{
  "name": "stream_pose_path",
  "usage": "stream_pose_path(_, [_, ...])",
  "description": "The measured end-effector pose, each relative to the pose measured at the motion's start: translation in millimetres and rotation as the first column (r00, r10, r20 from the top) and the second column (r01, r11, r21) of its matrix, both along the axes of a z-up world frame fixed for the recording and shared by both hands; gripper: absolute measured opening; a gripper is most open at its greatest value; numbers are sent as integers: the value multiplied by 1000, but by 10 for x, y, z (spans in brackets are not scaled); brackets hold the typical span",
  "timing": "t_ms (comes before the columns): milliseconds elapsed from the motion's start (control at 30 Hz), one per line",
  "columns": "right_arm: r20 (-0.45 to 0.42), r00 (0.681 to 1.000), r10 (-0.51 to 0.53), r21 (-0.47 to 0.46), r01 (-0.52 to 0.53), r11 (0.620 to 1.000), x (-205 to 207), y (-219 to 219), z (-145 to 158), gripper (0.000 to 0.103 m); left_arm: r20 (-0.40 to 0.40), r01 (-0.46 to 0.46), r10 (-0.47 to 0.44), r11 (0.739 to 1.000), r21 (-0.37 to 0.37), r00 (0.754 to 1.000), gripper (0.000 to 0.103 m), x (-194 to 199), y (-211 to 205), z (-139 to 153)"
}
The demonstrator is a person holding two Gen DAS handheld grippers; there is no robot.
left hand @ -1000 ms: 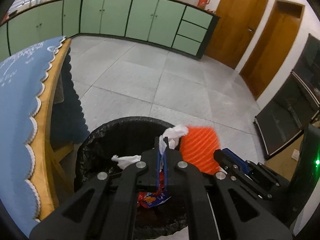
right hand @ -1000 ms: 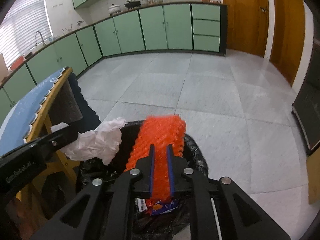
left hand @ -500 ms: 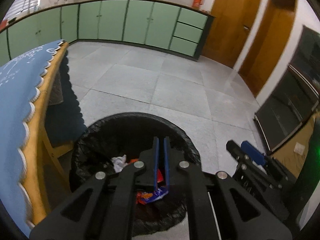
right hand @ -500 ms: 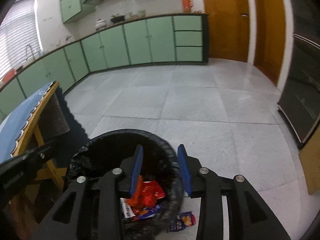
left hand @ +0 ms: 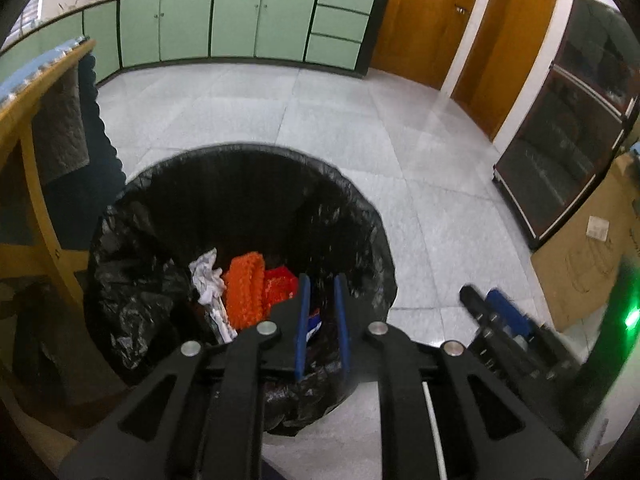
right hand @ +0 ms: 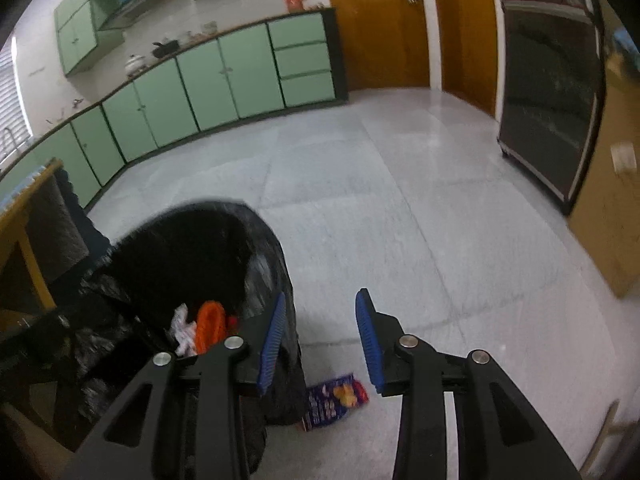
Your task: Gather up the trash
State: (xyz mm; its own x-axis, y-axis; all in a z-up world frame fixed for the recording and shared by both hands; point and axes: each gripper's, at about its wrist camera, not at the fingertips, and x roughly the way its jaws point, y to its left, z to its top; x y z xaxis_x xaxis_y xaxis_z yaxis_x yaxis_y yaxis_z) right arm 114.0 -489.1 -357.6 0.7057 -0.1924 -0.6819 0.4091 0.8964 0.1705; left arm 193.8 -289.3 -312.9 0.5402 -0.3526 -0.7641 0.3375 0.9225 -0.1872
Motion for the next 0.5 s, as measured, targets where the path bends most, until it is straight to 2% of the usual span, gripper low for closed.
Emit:
stream_pose_path(233, [-79,994,-71,-19,70,997,-68,43,-751,36,28,25,-26,999,44,999,12,61,-118,-259])
stream_pose_path(367, [-106,989,-107,7,108,994,-99,59,-1046,36,-13,2,-1,999,49,1000,12,149,-149,-481])
stream_pose_path(500, [-127,984,-127,12,130,991,-76,81,-1260,36,-51,21,-19,998,51,999,12,122,-230,-674])
